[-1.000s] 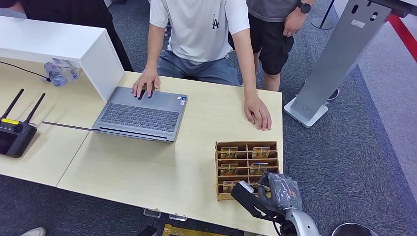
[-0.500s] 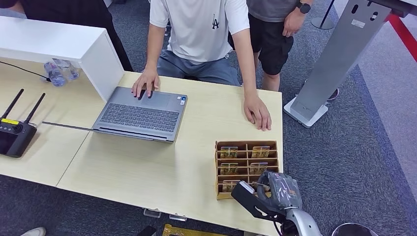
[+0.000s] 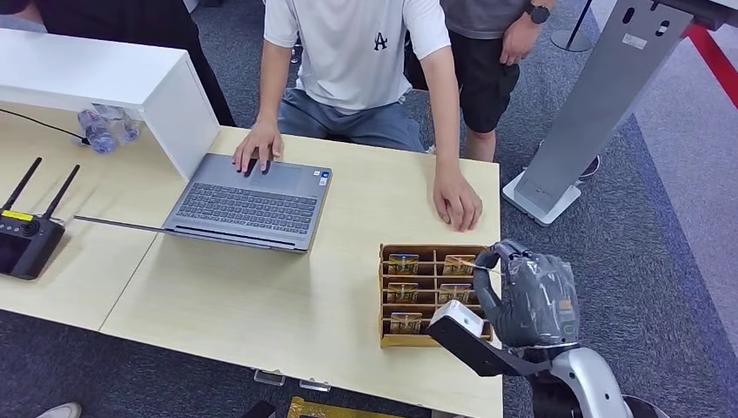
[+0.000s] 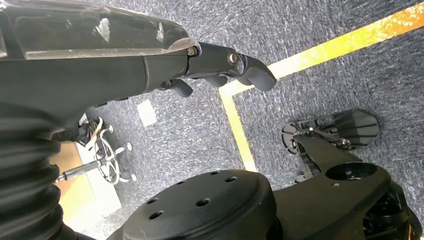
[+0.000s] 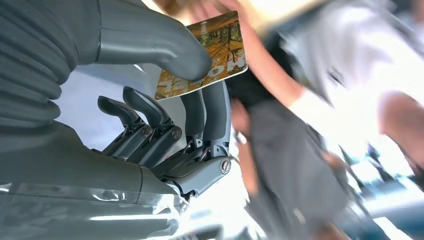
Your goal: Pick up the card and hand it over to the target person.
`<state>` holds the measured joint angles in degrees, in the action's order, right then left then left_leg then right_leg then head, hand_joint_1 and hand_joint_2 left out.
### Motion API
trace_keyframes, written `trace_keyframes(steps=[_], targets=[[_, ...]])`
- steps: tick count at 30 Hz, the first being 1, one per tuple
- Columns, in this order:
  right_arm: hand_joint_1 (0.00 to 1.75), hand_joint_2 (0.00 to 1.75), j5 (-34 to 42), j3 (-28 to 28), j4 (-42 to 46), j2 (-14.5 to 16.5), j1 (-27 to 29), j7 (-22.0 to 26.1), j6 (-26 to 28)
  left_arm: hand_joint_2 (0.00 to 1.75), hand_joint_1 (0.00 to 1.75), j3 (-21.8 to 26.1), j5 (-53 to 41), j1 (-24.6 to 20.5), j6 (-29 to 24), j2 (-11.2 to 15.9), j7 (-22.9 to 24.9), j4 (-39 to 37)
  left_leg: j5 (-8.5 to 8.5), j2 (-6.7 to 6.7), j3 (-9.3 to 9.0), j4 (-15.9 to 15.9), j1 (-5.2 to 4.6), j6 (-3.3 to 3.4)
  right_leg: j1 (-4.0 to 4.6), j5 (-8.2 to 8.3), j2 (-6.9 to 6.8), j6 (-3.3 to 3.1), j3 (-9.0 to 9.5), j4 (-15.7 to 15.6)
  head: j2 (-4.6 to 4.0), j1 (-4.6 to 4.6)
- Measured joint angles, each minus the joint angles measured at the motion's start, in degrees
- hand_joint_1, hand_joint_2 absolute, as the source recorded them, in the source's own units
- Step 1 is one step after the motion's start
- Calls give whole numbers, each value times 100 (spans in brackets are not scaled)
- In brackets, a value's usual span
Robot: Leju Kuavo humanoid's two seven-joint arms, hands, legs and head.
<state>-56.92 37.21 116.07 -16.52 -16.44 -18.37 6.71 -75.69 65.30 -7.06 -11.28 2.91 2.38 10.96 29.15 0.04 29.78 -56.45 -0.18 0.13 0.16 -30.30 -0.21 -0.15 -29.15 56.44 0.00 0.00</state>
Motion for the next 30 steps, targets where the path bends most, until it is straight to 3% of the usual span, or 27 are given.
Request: trace_keyframes(steps=[6, 11, 23, 27, 30], targets=[[175, 175, -465, 430, -1341, 325, -304, 682, 1161, 175, 0, 50, 75, 5, 26, -18, 39, 7, -6, 13, -16, 16, 3, -1, 4, 11, 13, -1, 15, -16, 0, 0], [175, 175, -865, 528, -1980, 397, -291, 746, 1868, 175, 0, 31, 57, -38, 103, -14, -39, 11, -8, 9, -18, 21, 5, -1, 5, 13, 9, 0, 21, -23, 0, 0], [175, 175, -655, 601, -2666, 531, -447, 716, 1979, 175, 0, 29, 107, 6, 526, 1, 38, 1, -11, 5, -12, 20, 4, -2, 4, 13, 6, 0, 15, -20, 0, 0], [0, 175, -507, 626, -2828, 570, -442, 719, 2025, 175, 0, 27, 117, 5, 541, 4, 62, 1, -5, 5, -12, 15, 5, 0, 5, 9, 5, 0, 17, -18, 0, 0], [0, 175, -208, 641, -2922, 595, -399, 803, 2099, 175, 0, 102, 202, 11, 550, 5, 42, -4, -6, 4, -12, 17, 4, -1, 5, 9, 4, 1, 17, -19, 0, 0]])
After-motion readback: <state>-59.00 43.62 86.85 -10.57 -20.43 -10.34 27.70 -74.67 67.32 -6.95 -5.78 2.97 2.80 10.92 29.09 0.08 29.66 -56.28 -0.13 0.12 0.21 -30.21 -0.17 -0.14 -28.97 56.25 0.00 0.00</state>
